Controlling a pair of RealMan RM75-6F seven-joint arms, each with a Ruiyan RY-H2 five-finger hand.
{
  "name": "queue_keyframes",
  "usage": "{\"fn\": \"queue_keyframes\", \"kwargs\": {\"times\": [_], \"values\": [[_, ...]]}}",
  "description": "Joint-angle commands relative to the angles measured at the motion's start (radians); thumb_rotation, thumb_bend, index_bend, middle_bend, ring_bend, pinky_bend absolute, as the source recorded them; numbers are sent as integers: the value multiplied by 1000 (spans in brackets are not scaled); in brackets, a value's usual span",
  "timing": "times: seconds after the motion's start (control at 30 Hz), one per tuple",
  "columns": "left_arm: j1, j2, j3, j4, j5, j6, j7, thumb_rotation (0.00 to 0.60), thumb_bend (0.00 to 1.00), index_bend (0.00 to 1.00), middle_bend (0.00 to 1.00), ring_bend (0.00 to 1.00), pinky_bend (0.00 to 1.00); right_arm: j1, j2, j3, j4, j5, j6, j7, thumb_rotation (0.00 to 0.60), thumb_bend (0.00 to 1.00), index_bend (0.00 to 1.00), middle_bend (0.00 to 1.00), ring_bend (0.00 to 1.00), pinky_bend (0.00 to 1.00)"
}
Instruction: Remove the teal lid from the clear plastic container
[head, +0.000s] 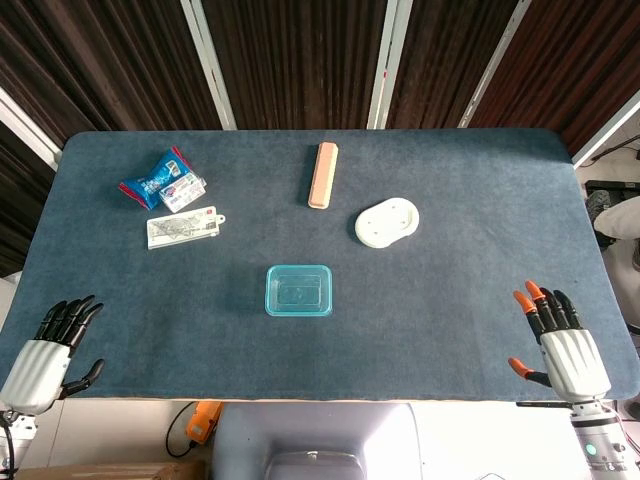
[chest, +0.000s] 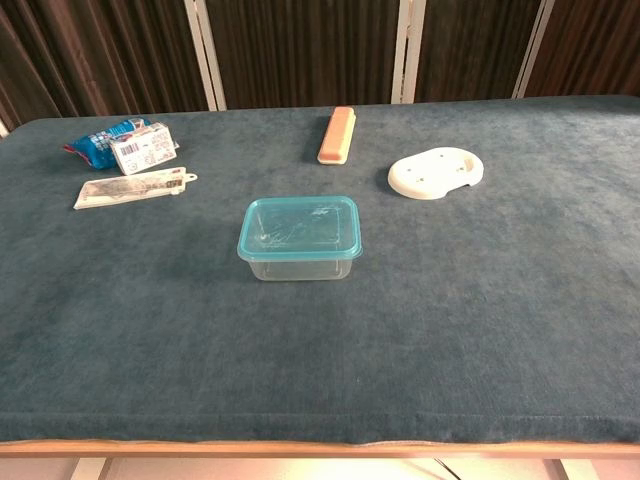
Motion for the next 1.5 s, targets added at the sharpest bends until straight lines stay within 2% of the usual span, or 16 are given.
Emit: {"fn": "queue_keyframes", "kwargs": {"times": [0.03, 0.2, 0.3, 0.47, 0.57, 0.6, 0.63, 0.73, 0.83, 1.03, 1.5], "values": [[-8, -9, 5, 2, 12, -7, 5, 600, 327, 0, 0, 0, 35, -1, 4, -2, 3, -1, -1, 7, 600, 208, 0, 0, 0, 0], [-55, -64, 12, 13, 79, -25, -34, 600, 313, 0, 0, 0, 35, -5, 11, -12, -1, -19, 3, 15, 600, 208, 0, 0, 0, 0], [-134, -115, 4, 17, 135, -87, -46, 600, 308, 0, 0, 0, 35, -5, 13, -17, 0, -27, 3, 19, 600, 208, 0, 0, 0, 0], [-169, -126, -3, 1, 137, -132, -32, 600, 299, 0, 0, 0, 27, -5, 16, -19, -2, -28, -1, 23, 600, 208, 0, 0, 0, 0], [-263, -166, -42, -60, 140, -240, -4, 600, 294, 0, 0, 0, 3, -4, 25, -25, -6, -41, 1, 42, 600, 208, 0, 0, 0, 0], [-327, -197, -65, -91, 139, -322, 9, 600, 294, 0, 0, 0, 0, -4, 32, -29, -10, -51, 4, 62, 600, 208, 0, 0, 0, 0], [-383, -222, -97, -106, 88, -421, 30, 600, 297, 0, 0, 0, 0, -4, 39, -32, -7, -61, 7, 82, 600, 208, 0, 0, 0, 0], [-452, -250, -139, -130, -17, -560, 101, 600, 294, 0, 0, 0, 0, -2, 48, -36, 1, -68, 6, 102, 600, 208, 0, 0, 0, 0], [-492, -294, -175, -121, -104, -624, 203, 600, 291, 0, 0, 0, 0, -1, 53, -34, 3, -64, 3, 116, 600, 208, 0, 0, 0, 0], [-551, -370, -223, -98, -248, -681, 287, 600, 292, 0, 0, 0, 0, 1, 55, -31, 1, -57, -4, 121, 600, 208, 0, 0, 0, 0], [-694, -482, -286, 21, -451, -769, 371, 600, 292, 0, 0, 0, 0, 4, 66, -32, -7, -52, -16, 138, 600, 208, 0, 0, 0, 0]]}}
